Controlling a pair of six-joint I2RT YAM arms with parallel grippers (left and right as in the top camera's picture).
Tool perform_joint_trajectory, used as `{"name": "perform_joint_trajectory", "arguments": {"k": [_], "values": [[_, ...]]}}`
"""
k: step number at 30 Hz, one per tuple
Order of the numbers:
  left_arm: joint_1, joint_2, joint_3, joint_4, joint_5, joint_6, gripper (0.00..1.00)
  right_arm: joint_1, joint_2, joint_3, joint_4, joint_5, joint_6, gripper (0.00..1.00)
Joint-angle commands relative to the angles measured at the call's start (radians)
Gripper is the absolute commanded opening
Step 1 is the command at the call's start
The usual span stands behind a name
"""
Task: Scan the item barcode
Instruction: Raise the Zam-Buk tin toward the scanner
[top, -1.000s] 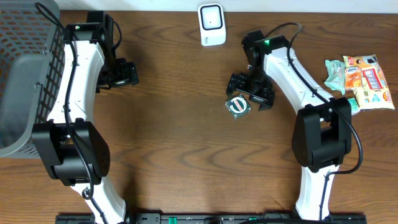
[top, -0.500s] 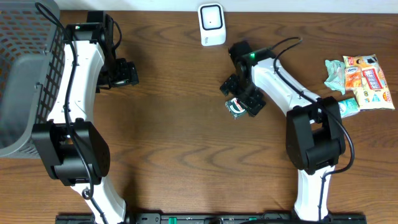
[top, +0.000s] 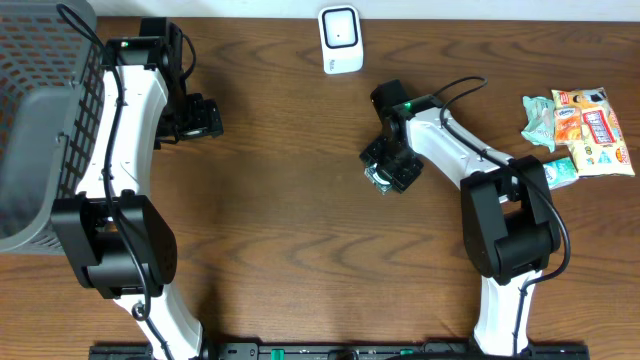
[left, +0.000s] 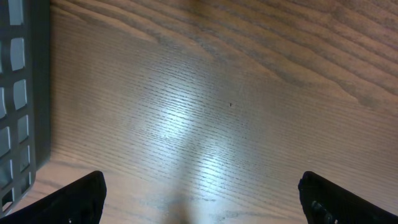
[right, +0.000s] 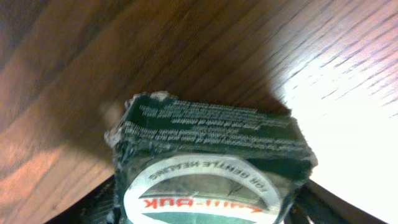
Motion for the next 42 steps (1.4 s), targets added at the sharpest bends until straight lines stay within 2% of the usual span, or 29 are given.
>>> {"name": "perform_joint_trajectory", "arguments": {"k": [1, 5, 7, 11, 14, 17, 21, 23, 25, 31, 33, 39, 41, 42], "values": [[0.002, 0.006, -0.011, -0.004, -0.009, -0.013, 0.98, -0.018, 0.018, -0.01, 0.003, -0.166, -0.101, 0.66], [0.002, 0.006, -0.011, -0.004, -0.009, -0.013, 0.98, -0.056, 0.018, 0.002, -0.005, -0.36, -0.174, 0.64], [0.002, 0.006, -0.011, -0.004, -0.009, -0.013, 0.98, -0.083, 0.018, 0.002, -0.013, -0.457, -0.206, 0.59], [0.002, 0.006, -0.011, -0.004, -0.009, -0.013, 0.98, -0.124, 0.018, 0.002, -0.037, -0.422, -0.233, 0.58], [0.002, 0.006, -0.011, -0.004, -0.009, -0.013, 0.98, -0.14, 0.018, 0.002, -0.029, -0.242, -0.284, 0.64], [0.002, 0.006, -0.011, -0.004, -0.009, -0.013, 0.98, -0.138, 0.018, 0.002, -0.026, -0.19, -0.328, 0.73], [0.002, 0.006, -0.011, -0.004, -0.009, -0.013, 0.98, -0.122, 0.018, 0.002, -0.021, -0.105, -0.346, 0.97], [0.002, 0.006, -0.011, -0.004, -0.009, -0.013, 0.98, -0.106, 0.018, 0.0, -0.011, -0.075, -0.346, 0.99], [0.002, 0.006, -0.011, -0.004, -0.009, -0.013, 0.98, -0.092, 0.018, -0.001, 0.003, -0.072, -0.345, 0.95], [0.002, 0.006, -0.011, -0.004, -0.009, -0.013, 0.98, -0.031, 0.018, -0.001, 0.016, 0.019, -0.314, 0.63], [0.002, 0.006, -0.011, -0.004, -0.009, -0.013, 0.98, -0.02, 0.018, -0.001, 0.015, 0.026, -0.315, 0.56], [0.002, 0.006, -0.011, -0.004, -0.009, -0.013, 0.98, -0.029, 0.018, 0.006, 0.015, -0.139, -0.359, 0.54], [0.002, 0.006, -0.011, -0.004, -0.009, -0.013, 0.98, -0.05, 0.018, 0.016, 0.015, -0.277, -0.396, 0.53], [0.002, 0.006, -0.011, -0.004, -0.009, -0.013, 0.98, -0.068, 0.018, 0.021, 0.014, -0.392, -0.416, 0.5]]}}
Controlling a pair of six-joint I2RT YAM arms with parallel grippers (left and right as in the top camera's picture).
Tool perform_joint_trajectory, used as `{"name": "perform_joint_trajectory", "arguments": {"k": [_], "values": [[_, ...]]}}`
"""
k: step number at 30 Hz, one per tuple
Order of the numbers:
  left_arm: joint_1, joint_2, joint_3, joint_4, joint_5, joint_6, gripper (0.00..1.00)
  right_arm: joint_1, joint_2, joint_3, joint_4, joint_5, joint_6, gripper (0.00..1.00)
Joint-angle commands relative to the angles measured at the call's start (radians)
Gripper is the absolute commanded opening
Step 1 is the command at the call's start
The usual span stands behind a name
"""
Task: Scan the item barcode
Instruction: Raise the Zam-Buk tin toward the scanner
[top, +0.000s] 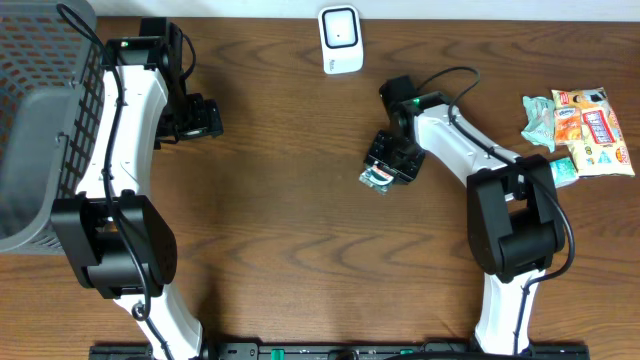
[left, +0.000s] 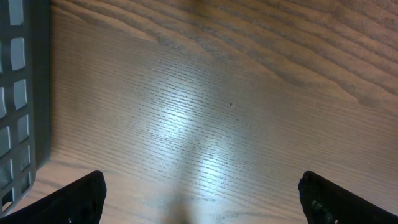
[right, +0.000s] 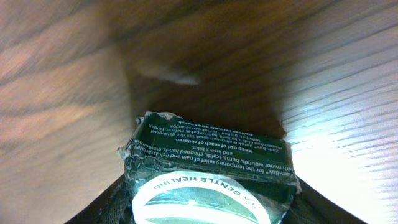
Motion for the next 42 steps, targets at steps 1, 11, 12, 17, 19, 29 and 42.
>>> {"name": "perform_joint_trajectory", "arguments": {"k": [1, 11, 12, 17, 19, 29, 42], "values": [[0.002, 0.006, -0.011, -0.004, -0.009, -0.013, 0.98, -0.042, 0.018, 0.012, 0.002, -0.361, -0.078, 0.46], [0.002, 0.006, -0.011, -0.004, -0.009, -0.013, 0.98, -0.172, 0.018, 0.012, 0.024, -1.01, -0.11, 0.46], [0.002, 0.006, -0.011, -0.004, -0.009, -0.013, 0.98, -0.182, 0.018, 0.012, 0.028, -0.996, -0.11, 0.51], [0.002, 0.006, -0.011, -0.004, -0.009, -0.013, 0.98, -0.167, 0.018, 0.012, 0.038, -0.728, -0.132, 0.75], [0.002, 0.006, -0.011, -0.004, -0.009, -0.013, 0.98, -0.137, 0.018, 0.019, 0.057, -0.649, -0.158, 0.82], [0.002, 0.006, -0.011, -0.004, -0.009, -0.013, 0.98, 0.166, 0.018, 0.331, -0.008, -0.008, -0.235, 0.99], [0.002, 0.006, -0.011, -0.004, -0.009, -0.013, 0.98, 0.407, 0.107, 0.35, 0.126, 0.375, -0.357, 0.98]]}}
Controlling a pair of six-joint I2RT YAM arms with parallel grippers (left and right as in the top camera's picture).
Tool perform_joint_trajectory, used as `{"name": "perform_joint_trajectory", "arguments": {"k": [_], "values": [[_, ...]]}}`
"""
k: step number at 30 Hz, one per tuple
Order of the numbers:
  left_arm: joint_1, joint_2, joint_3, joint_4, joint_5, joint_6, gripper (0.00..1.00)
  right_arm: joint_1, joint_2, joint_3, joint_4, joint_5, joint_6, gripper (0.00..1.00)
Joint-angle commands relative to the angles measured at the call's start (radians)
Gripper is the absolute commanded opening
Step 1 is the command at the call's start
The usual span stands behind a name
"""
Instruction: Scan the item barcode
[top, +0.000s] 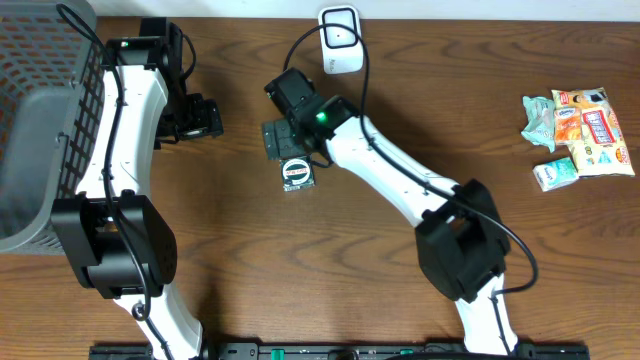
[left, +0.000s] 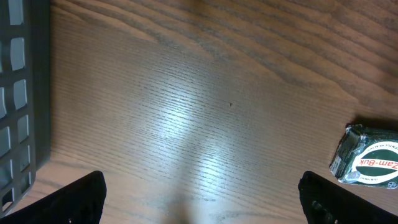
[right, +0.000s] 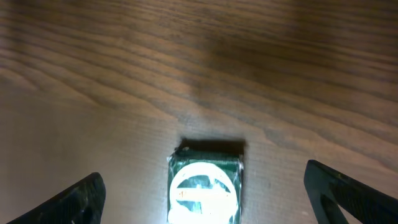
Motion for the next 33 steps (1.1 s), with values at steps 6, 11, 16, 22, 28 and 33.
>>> {"name": "perform_joint_trajectory", "arguments": {"k": [6, 11, 16, 22, 28, 33], "values": [[0.002, 0.006, -0.011, -0.003, -0.009, -0.013, 0.98, 0.037, 0.102, 0.009, -0.007, 0.011, -0.046, 0.91], [0.002, 0.006, -0.011, -0.003, -0.009, -0.013, 0.98, 0.047, 0.174, 0.009, -0.029, 0.013, -0.046, 0.82], [0.002, 0.006, -0.011, -0.003, -0.009, -0.013, 0.98, 0.047, 0.186, 0.009, -0.061, 0.014, -0.046, 0.65], [0.002, 0.006, -0.011, -0.003, -0.009, -0.013, 0.98, 0.044, 0.184, 0.01, -0.11, 0.013, -0.046, 0.54], [0.002, 0.006, -0.011, -0.003, -0.009, -0.013, 0.98, 0.032, 0.156, 0.014, -0.188, -0.014, -0.042, 0.5], [0.002, 0.006, -0.011, -0.003, -0.009, -0.013, 0.98, -0.038, 0.101, 0.019, -0.224, -0.311, -0.042, 0.47]]}}
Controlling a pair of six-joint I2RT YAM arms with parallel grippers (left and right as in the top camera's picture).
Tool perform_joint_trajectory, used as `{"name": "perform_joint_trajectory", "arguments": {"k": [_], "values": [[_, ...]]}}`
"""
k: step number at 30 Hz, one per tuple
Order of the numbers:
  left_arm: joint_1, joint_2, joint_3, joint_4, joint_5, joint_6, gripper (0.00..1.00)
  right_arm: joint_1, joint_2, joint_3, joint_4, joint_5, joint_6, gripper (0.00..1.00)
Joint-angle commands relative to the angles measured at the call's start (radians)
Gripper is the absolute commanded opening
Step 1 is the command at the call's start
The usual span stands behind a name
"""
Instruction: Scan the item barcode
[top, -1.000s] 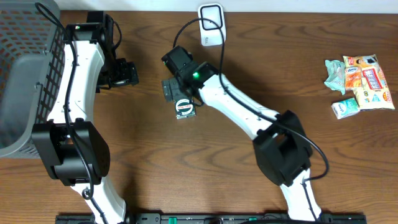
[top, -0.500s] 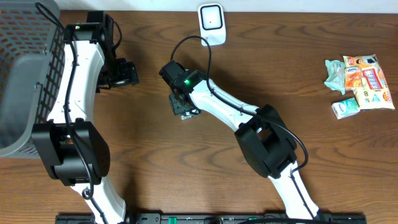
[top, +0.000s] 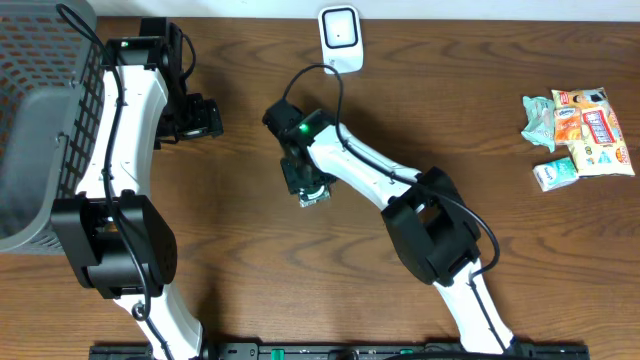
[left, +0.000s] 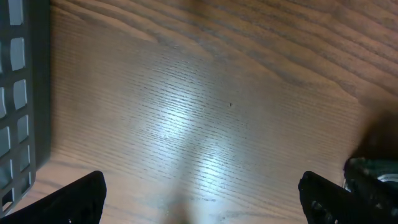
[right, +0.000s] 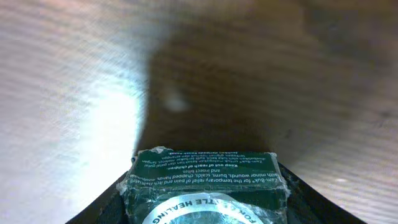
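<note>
The item is a small dark green Zam-Buk box (right: 205, 174) with a white round label. My right gripper (right: 205, 202) is shut on it, one finger on each side, low over the wood. The overhead view shows the box (top: 314, 193) sticking out below that gripper (top: 303, 172), left of the table's middle. A white barcode scanner (top: 340, 39) stands at the back edge, well behind the box. My left gripper (top: 203, 118) hangs open over bare wood near the basket, its fingers (left: 81, 193) wide apart and nothing between them.
A grey mesh basket (top: 40, 110) fills the far left, and its wall (left: 25, 81) shows in the left wrist view. Several snack packets (top: 585, 130) lie at the right edge. The right gripper with the box (left: 373, 177) darkens the left wrist view's lower right.
The green box lay loose on the table under my open right gripper. Now that gripper is shut on the box, a little further right and nearer the front. The left arm has not moved.
My right gripper held the box right of centre, then turned it there. Later the box lay on the wood left of centre, in front of the scanner, with the gripper open above it. Now the gripper grips it again. The left gripper stayed open throughout.
</note>
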Motion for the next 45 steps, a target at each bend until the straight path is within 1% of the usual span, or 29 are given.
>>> {"name": "perform_joint_trajectory", "arguments": {"k": [1, 4, 6, 7, 9, 10, 17, 19, 20, 23, 26, 37, 45], "values": [[0.002, 0.006, -0.011, -0.004, -0.009, -0.013, 0.98, -0.084, -0.072, 0.003, 0.0, -0.323, 0.003, 0.49], [0.002, 0.006, -0.011, -0.004, -0.009, -0.013, 0.98, -0.197, -0.084, 0.003, -0.007, -0.627, 0.004, 0.47], [0.002, 0.006, -0.011, -0.004, -0.009, -0.013, 0.98, -0.26, -0.083, 0.002, -0.011, -0.77, 0.011, 0.47], [0.002, 0.006, -0.011, -0.004, -0.009, -0.013, 0.98, -0.317, -0.083, 0.002, -0.014, -0.869, 0.036, 0.47], [0.002, 0.006, -0.011, -0.004, -0.009, -0.013, 0.98, -0.375, -0.083, 0.002, -0.013, -0.968, 0.077, 0.47], [0.002, 0.006, -0.011, -0.004, -0.009, -0.013, 0.98, -0.423, -0.083, 0.002, -0.013, -1.033, 0.127, 0.49], [0.002, 0.006, -0.011, -0.004, -0.009, -0.013, 0.98, -0.592, -0.083, 0.002, -0.013, -1.193, 0.401, 0.5], [0.002, 0.006, -0.011, -0.004, -0.009, -0.013, 0.98, -0.61, -0.083, 0.002, -0.003, -1.252, 0.436, 0.5], [0.002, 0.006, -0.011, -0.004, -0.009, -0.013, 0.98, -0.611, -0.083, 0.002, -0.002, -1.258, 0.44, 0.5], [0.002, 0.006, -0.011, -0.004, -0.009, -0.013, 0.98, -0.612, -0.083, 0.002, -0.001, -1.301, 0.511, 0.51], [0.002, 0.006, -0.011, -0.004, -0.009, -0.013, 0.98, -0.61, -0.083, 0.002, 0.066, -1.299, 0.584, 0.51], [0.002, 0.006, -0.011, -0.004, -0.009, -0.013, 0.98, -0.583, -0.083, 0.002, 0.13, -1.256, 0.599, 0.51], [0.002, 0.006, -0.011, -0.004, -0.009, -0.013, 0.98, -0.581, -0.083, 0.002, 0.13, -1.241, 0.606, 0.52]]}}
